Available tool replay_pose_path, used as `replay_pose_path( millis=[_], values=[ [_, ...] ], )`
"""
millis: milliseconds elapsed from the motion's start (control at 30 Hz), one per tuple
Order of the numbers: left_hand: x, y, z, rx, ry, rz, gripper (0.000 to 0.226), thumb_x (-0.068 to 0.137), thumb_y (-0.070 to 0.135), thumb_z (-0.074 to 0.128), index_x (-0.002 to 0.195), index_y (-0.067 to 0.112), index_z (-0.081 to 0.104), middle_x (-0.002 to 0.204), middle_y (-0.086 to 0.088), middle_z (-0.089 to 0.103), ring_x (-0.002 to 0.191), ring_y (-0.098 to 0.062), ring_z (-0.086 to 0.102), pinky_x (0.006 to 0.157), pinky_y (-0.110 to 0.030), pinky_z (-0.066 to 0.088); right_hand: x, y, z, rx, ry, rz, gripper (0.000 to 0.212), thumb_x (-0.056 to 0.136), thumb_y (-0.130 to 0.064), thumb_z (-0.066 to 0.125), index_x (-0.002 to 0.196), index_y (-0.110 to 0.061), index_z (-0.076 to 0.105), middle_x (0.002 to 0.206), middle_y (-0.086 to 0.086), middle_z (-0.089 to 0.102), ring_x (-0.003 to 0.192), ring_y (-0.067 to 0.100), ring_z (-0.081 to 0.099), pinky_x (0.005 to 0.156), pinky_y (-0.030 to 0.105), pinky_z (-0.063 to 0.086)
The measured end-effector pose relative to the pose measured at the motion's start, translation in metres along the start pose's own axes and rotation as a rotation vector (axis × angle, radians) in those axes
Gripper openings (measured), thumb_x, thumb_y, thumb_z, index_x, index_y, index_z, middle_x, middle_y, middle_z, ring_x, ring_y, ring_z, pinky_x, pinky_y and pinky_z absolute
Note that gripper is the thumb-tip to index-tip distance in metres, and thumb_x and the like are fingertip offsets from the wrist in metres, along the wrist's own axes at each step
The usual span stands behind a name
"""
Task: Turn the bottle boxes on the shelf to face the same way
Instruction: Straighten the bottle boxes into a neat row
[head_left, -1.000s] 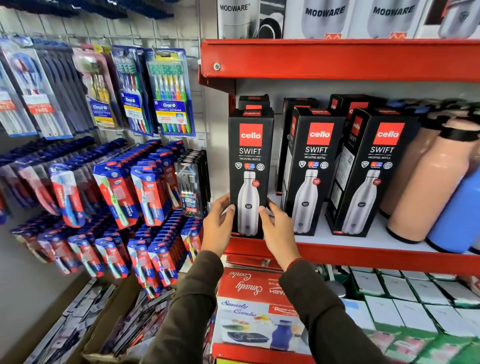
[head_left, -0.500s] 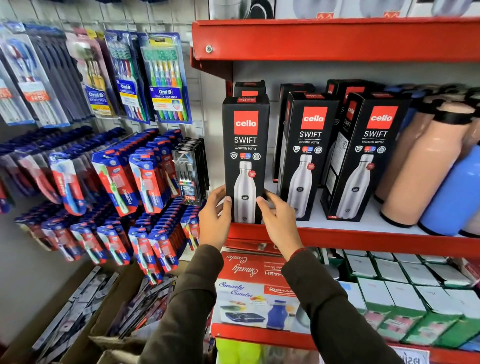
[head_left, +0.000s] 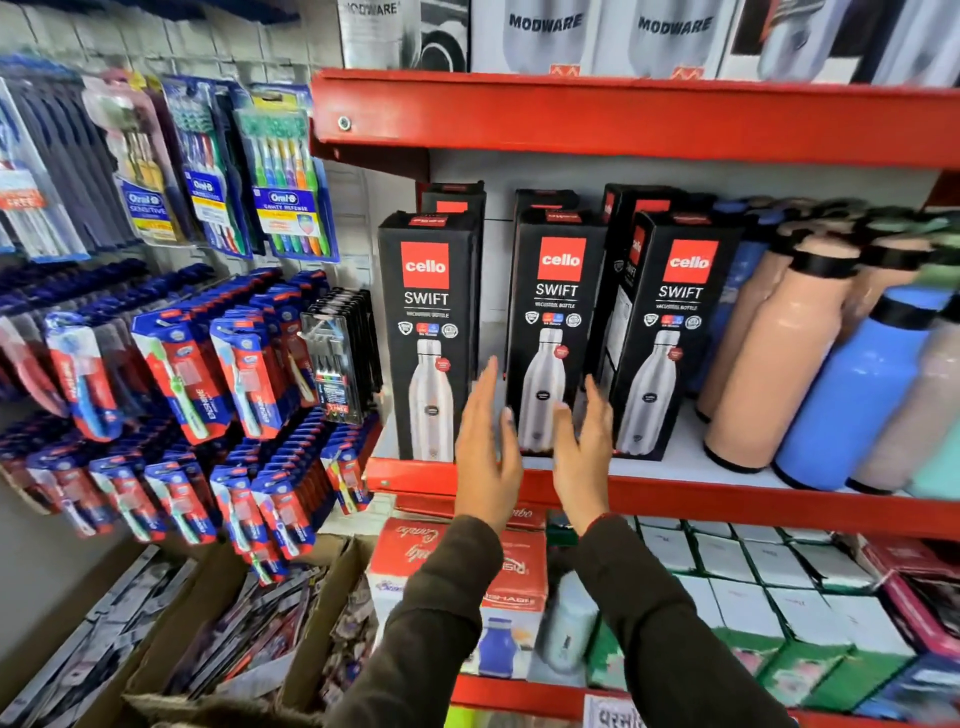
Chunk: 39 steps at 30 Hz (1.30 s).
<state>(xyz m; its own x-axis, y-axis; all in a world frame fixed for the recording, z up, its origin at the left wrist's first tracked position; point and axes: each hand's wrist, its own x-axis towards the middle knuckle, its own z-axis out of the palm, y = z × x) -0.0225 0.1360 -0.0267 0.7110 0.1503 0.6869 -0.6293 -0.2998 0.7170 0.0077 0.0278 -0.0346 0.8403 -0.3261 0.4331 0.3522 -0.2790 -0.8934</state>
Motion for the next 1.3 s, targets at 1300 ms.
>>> replay_pose_path(
  millis=[1300],
  values=[
    [-0.008,0.0,0.013,0.028,0.067,-0.473,0.039,0.103,0.023,0.047,0.139,0.009,0.053,0.137,-0.008,0.061,0.124,-0.007,0.052,0.094,-0.008,0.037,-0.012,0.0,-0.046,-0.075,-0.188,0.022,0.038,0.098,-0.037,0.051,0.133,-0.023,0.055,0.126,-0.004,0.061,0.1,0.0,0.06,0.084,0.009,0.046]
  ],
)
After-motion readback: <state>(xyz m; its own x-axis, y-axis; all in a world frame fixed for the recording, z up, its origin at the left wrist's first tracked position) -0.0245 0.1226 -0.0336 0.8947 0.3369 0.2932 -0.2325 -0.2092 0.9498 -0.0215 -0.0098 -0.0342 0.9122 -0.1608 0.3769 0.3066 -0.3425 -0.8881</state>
